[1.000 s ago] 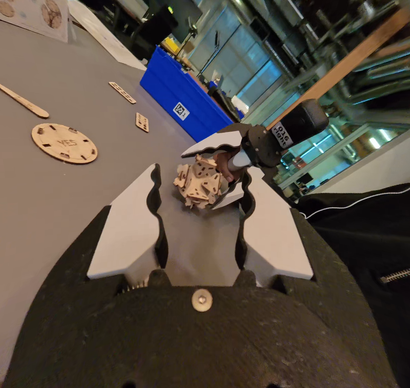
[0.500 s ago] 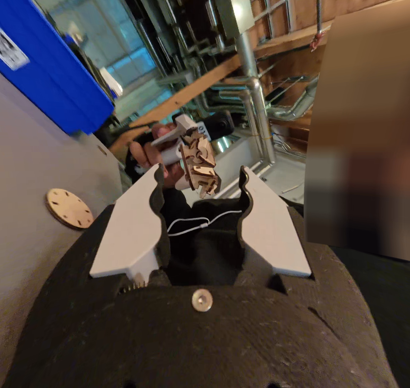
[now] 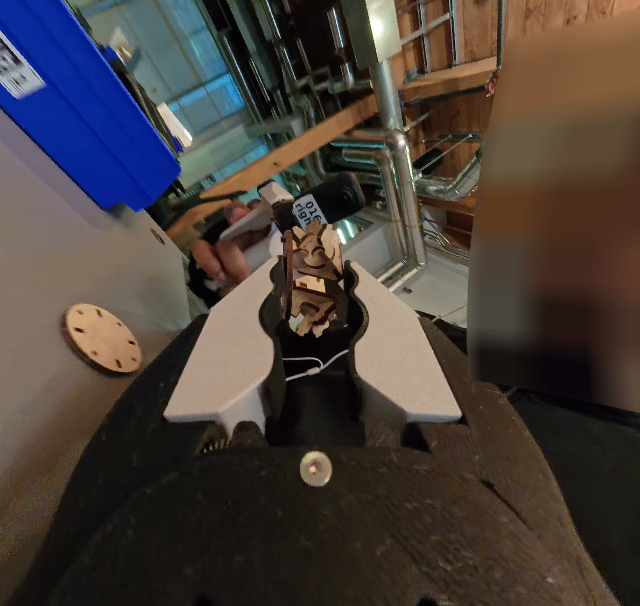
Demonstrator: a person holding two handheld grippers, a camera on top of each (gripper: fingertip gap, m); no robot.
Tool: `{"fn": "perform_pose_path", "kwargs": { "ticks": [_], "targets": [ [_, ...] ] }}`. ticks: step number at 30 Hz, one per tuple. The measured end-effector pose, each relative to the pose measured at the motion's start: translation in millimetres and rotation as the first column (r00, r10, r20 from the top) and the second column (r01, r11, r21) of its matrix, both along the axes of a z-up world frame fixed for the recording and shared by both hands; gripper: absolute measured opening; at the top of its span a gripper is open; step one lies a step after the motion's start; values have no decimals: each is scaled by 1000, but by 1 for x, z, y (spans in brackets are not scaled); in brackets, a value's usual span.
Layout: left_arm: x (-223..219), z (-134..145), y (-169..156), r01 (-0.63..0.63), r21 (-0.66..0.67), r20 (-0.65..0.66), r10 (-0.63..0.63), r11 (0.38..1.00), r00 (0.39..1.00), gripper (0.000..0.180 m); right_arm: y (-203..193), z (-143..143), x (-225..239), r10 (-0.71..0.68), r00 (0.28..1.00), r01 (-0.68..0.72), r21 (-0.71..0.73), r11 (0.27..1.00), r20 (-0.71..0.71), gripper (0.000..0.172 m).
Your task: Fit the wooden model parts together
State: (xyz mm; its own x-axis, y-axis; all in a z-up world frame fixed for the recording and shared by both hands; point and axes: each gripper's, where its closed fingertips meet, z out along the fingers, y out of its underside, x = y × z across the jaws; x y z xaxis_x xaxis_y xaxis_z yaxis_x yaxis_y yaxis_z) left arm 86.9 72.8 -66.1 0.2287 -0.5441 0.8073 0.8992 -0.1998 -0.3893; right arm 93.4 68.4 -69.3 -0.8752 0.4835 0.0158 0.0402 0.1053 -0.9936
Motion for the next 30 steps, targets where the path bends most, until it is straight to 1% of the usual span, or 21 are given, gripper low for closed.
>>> {"fn": "perform_pose_path", "kwargs": {
  "ticks": [2, 3, 5, 7, 8, 10, 12, 13, 16, 18, 20, 22, 28, 30],
  "targets": [
    [-11, -2, -1, -92, -15, -59, 91, 996, 994, 28, 9, 9, -7, -39, 997, 48, -122, 991, 68, 90],
    [-14, -3, -1, -136, -21, -105, 133, 991, 986, 28, 15, 14, -11, -57, 992, 79, -197, 977, 116, 87],
    [-18, 0, -3, -207, -7, -180, 202, 978, 963, 28, 25, 12, -19, -75, 967, 152, -313, 938, 245, 83],
    [-22, 7, -6, -275, 27, -232, 273, 961, 933, 27, 28, 11, -22, -27, 937, 183, -423, 887, 349, 72],
    [-23, 10, -7, -303, 47, -255, 305, 952, 918, 27, 27, 11, -20, 18, 927, 176, -475, 862, 375, 68],
    [-23, 16, -10, -335, 90, -280, 347, 938, 895, 27, 23, 16, -15, 113, 918, 137, -571, 809, 379, 49],
    [-22, 23, -15, -335, 133, -255, 359, 933, 898, 27, 22, 20, -12, 180, 916, 102, -642, 760, 358, 35],
    [-23, 26, -18, -330, 149, -220, 357, 932, 908, 28, 23, 19, -12, 196, 913, 98, -658, 746, 358, 27],
    [-27, 26, -22, -310, 164, -132, 332, 937, 934, 27, 28, 13, -16, 195, 905, 118, -664, 738, 378, 16],
    [-27, 23, -21, -297, 159, -118, 317, 942, 941, 28, 27, 12, -17, 188, 905, 117, -648, 752, 382, 11],
    [-25, 22, -19, -289, 157, -105, 307, 945, 946, 28, 23, 10, -17, 177, 903, 117, -621, 775, 392, 13],
    [-22, 21, -16, -272, 154, -106, 290, 950, 951, 28, 22, 9, -17, 168, 903, 118, -603, 789, 396, 14],
    [-10, 19, -8, -236, 144, -145, 257, 961, 956, 27, 19, 6, -15, 195, 893, 105, -609, 786, 406, 12],
    [-6, 18, -5, -224, 142, -155, 245, 964, 957, 28, 16, 6, -12, 212, 892, 87, -611, 787, 400, 3]
  ]
}}
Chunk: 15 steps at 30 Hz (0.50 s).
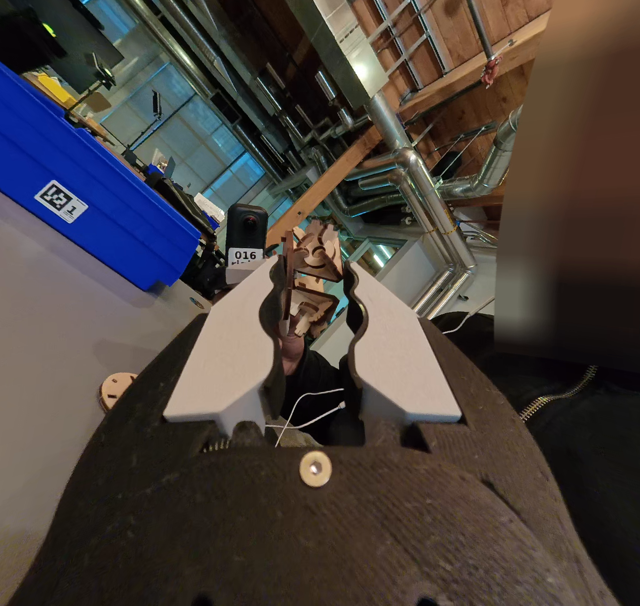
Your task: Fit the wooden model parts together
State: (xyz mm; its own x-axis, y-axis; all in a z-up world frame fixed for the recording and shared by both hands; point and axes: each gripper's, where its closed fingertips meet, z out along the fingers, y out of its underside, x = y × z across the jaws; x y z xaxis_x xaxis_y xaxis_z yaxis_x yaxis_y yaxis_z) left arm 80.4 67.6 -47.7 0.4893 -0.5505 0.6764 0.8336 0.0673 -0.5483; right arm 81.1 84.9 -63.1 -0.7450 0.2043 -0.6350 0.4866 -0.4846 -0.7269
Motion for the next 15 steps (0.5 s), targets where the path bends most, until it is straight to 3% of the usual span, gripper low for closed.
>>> {"fn": "perform_pose_path", "kwargs": {
  "ticks": [4, 8, 11, 15],
  "targets": [
    [1, -2, 2, 21, -17, 2, -21, 1000, 1000, 29, 4, -4, 2, -23, 1000, 24, 92, 996, -12, 2],
    [-10, -6, -3, -42, -49, -25, 41, 998, 999, 35, 19, -8, 4, -52, 998, 60, 258, 964, -36, 2],
    [-20, -17, -8, -117, -127, -100, 105, 985, 989, 36, 35, -20, 4, -81, 996, 83, 439, 895, -24, 2],
    [-35, -34, -19, -220, -236, -200, 175, 947, 964, 36, 52, -40, 2, -88, 996, 60, 662, 747, 8, 2]
  ]
}}
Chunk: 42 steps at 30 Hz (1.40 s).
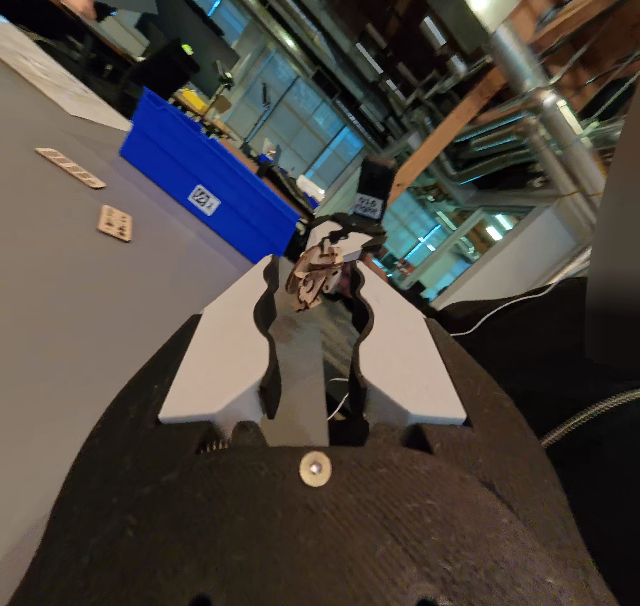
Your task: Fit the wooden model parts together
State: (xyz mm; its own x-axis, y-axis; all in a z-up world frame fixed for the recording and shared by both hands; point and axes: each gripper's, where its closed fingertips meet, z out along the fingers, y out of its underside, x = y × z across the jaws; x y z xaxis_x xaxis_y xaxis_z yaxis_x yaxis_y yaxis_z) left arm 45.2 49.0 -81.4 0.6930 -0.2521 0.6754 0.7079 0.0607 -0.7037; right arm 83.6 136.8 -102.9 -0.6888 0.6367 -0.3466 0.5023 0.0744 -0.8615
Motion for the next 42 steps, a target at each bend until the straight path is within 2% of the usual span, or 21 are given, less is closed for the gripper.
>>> {"fn": "perform_pose_path", "kwargs": {
  "ticks": [5, 11, 13, 16, 20, 23, 31, 42],
  "targets": [
    [-22, -16, -19, -91, -81, -41, 88, 992, 995, 36, 9, -12, -5, -22, 997, 13, 122, 992, 67, 2],
    [-46, -26, -32, -102, -32, 147, 106, 994, 983, 35, 15, -38, -14, -183, 951, 129, 219, 967, 247, 2],
    [-48, -25, -32, -88, -11, 180, 88, 996, 980, 33, 18, -42, -14, -239, 930, 153, 294, 943, 280, 2],
    [-46, -28, -29, -81, -39, 161, 86, 996, 983, 33, 13, -43, -12, -283, 909, 148, 399, 905, 305, 2],
    [-41, -30, -25, -49, -50, 158, 57, 998, 986, 32, 14, -45, -9, -328, 908, 126, 576, 807, 260, 2],
    [-40, -28, -25, -26, -29, 183, 31, 999, 983, 32, 13, -49, -11, -350, 907, 127, 639, 759, 235, 2],
    [-40, -25, -28, -2, 10, 229, 0, 1000, 973, 30, 9, -55, -15, -330, 922, 111, 678, 727, 204, 2],
    [-44, -26, -27, -5, 8, 247, 3, 1000, 969, 29, 5, -56, -15, -137, 977, -16, 702, 712, 161, 2]
  ]
}}
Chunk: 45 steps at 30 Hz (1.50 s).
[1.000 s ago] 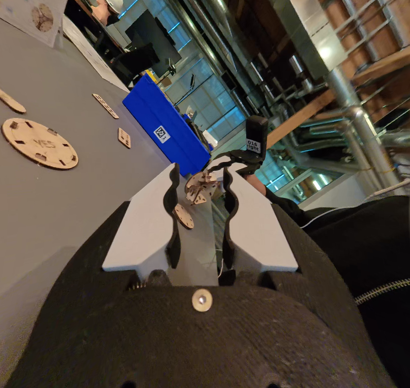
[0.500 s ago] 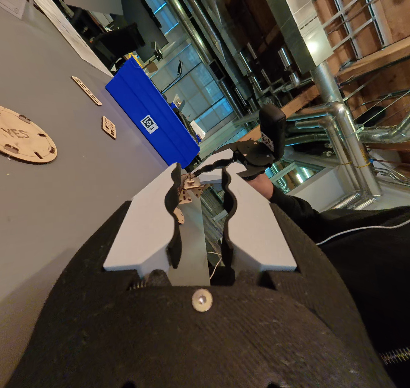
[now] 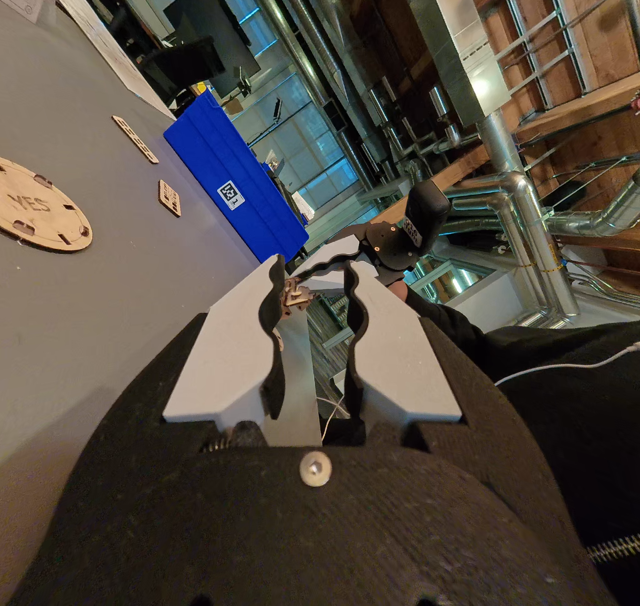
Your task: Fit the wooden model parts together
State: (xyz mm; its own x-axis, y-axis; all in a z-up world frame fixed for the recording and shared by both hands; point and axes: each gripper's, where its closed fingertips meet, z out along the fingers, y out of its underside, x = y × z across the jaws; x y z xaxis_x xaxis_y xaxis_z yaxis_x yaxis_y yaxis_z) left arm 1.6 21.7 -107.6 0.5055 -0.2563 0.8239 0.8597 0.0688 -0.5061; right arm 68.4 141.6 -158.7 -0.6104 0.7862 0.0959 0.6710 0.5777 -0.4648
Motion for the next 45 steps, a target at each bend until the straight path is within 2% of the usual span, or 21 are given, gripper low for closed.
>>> {"fn": "perform_pose_path", "kwargs": {
  "ticks": [6, 18, 29, 37, 45],
  "targets": [
    [-1, 0, 0, 0, 3, 9, 0, 1000, 1000, 28, -2, 0, 2, 97, 995, -97, -49, 994, -2, 3],
    [-2, -1, 0, -2, 3, 13, 2, 1000, 1000, 26, -5, -1, -1, 155, 988, -151, -124, 981, 24, 3],
    [-3, -1, -1, -3, 5, 21, 3, 1000, 1000, 27, -4, -4, -7, 247, 965, -217, -264, 940, 86, 3],
    [-4, -1, -1, -6, 3, 23, 6, 1000, 1000, 26, -6, -6, -10, 248, 961, -217, -222, 951, 125, 3],
    [-2, -1, 0, 0, 2, 19, -1, 1000, 1000, 26, -5, -5, -8, 207, 974, -187, -199, 962, 87, 3]
  ]
}}
